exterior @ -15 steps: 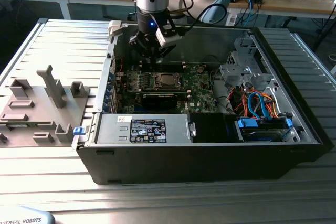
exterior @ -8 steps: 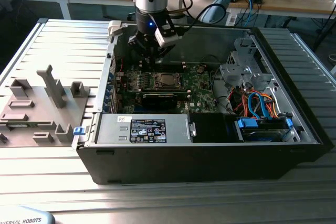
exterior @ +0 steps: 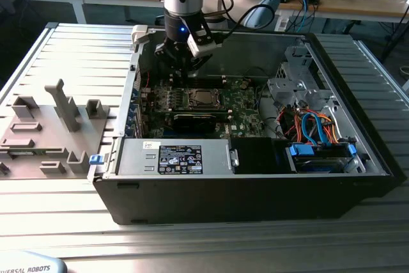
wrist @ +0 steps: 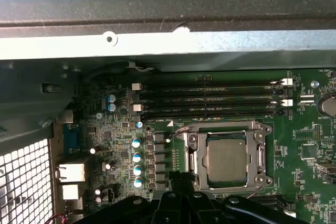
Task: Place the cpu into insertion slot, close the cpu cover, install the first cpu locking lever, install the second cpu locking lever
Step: 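Install the first cpu locking lever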
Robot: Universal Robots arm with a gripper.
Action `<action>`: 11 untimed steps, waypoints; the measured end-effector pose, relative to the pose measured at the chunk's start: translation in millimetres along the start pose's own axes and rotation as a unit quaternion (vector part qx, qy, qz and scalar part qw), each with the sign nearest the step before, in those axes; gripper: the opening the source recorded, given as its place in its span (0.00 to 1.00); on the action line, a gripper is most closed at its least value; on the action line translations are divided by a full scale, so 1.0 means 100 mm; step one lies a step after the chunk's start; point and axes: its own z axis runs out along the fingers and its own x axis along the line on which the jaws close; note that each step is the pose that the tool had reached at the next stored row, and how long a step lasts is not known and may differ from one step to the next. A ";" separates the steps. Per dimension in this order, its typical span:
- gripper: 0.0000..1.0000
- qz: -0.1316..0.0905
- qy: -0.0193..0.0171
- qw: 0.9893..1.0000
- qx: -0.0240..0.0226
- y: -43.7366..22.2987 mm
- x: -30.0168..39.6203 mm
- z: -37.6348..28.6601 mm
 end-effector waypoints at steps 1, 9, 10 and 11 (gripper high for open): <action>0.11 0.000 0.000 1.000 0.000 0.000 0.003 0.000; 0.11 0.000 0.000 1.000 0.000 -0.001 0.022 0.002; 0.11 0.000 0.000 1.000 0.000 -0.001 0.023 0.002; 0.11 0.000 0.000 1.000 0.000 -0.001 0.025 0.002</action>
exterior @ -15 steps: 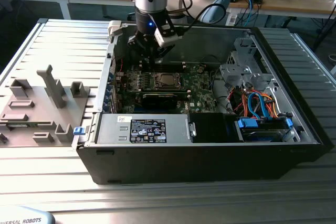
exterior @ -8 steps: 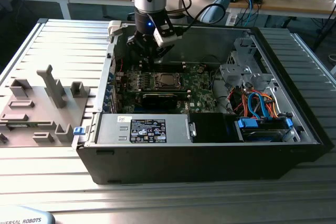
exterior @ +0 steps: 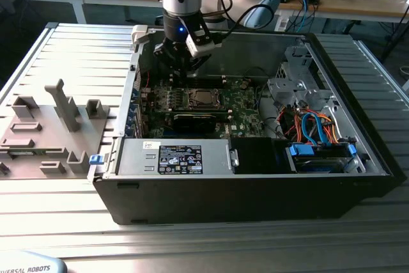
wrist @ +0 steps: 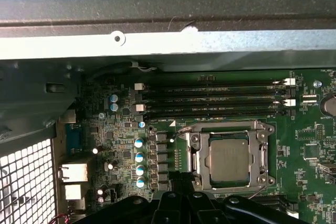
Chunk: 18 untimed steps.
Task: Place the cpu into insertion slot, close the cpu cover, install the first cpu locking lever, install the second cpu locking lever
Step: 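Install the first cpu locking lever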
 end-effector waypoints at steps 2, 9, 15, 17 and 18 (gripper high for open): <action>0.11 0.000 0.000 1.000 0.000 0.000 0.003 0.000; 0.11 0.000 0.000 1.000 0.000 -0.001 0.035 0.005; 0.11 0.000 0.000 1.000 0.000 -0.002 0.045 0.006; 0.11 0.000 0.000 1.000 0.000 -0.002 0.047 0.007; 0.11 0.000 0.000 1.000 0.000 -0.002 0.048 0.007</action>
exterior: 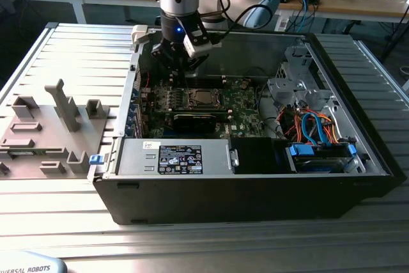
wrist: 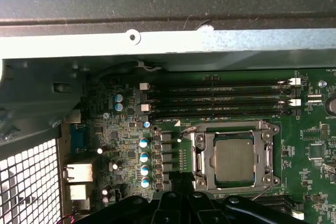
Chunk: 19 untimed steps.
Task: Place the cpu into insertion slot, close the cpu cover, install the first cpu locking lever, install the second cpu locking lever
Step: 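Install the first cpu locking lever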
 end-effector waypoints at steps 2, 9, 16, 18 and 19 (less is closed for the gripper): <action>0.11 0.000 0.000 1.000 0.000 0.000 0.004 0.001; 0.11 0.000 0.000 1.000 0.000 -0.001 0.030 0.007; 0.11 0.000 0.000 1.000 -0.001 -0.001 0.035 -0.002; 0.11 0.000 0.000 1.000 -0.001 -0.001 0.034 -0.013; 0.11 0.000 0.000 1.000 -0.001 -0.001 0.034 -0.018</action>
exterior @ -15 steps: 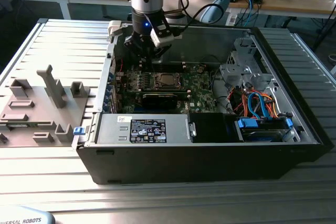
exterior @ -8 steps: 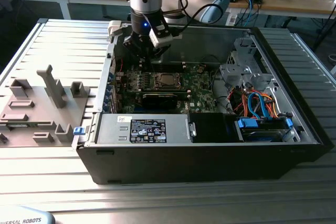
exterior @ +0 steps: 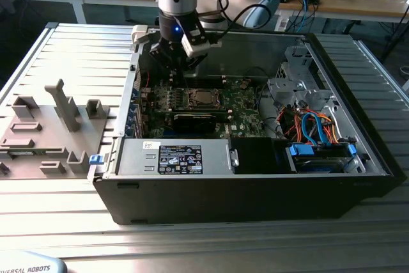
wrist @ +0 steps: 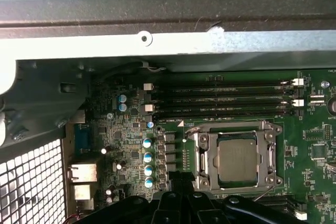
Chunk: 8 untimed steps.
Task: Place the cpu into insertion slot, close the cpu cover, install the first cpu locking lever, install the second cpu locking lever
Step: 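Install the first cpu locking lever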
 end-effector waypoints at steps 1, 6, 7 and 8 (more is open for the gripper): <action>0.11 0.000 0.000 1.000 0.000 0.000 0.000 -0.004; 0.11 0.000 0.000 1.000 0.000 -0.001 -0.001 -0.027; 0.11 0.000 0.000 1.000 0.000 0.000 -0.001 -0.030; 0.11 0.000 0.000 1.000 0.000 -0.001 -0.001 -0.033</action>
